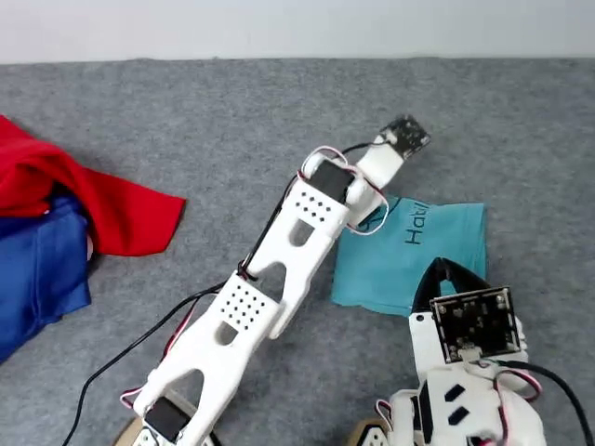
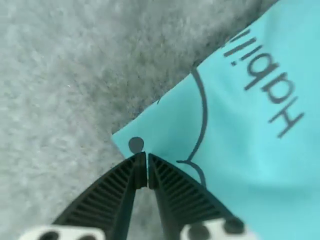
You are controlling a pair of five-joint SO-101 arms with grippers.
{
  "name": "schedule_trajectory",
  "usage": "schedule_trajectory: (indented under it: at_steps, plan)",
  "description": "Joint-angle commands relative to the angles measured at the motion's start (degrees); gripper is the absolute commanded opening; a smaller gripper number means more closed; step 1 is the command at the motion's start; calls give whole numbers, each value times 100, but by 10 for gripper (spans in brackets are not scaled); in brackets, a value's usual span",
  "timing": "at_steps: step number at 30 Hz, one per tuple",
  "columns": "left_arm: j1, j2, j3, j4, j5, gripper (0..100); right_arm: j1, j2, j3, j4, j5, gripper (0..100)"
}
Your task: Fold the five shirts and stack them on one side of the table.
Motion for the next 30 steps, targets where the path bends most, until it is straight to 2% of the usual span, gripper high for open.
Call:
schedule_trajectory:
  at_steps: [1, 7, 9, 11, 18, 23, 27, 30]
  plan:
    - [-132, 97, -189, -237, -53, 14, 13, 4, 62, -75, 62, 15]
    - [-308, 132, -215, 26, -62, 15, 13, 4, 334, -101, 62, 15]
    - [-396, 0, -382, 413, -62, 15, 13, 40, 387, -136, 62, 15]
    - [-457, -281, -514, 765, -44, 15, 13, 66, 396, -163, 70, 15]
    - [-695, -1776, -277, 738, -35, 15, 13, 84, 1020, -998, 70, 15]
    - [-897, -2602, 268, 738, -53, 15, 13, 752, 1363, -1596, 79, 15]
    - [-1116, -3455, 1059, 738, -53, 15, 31, 1719, 1363, -1974, 448, 13]
    - [-1336, -4229, 1789, 738, -53, 15, 321, 2352, 1363, -2035, 598, 13]
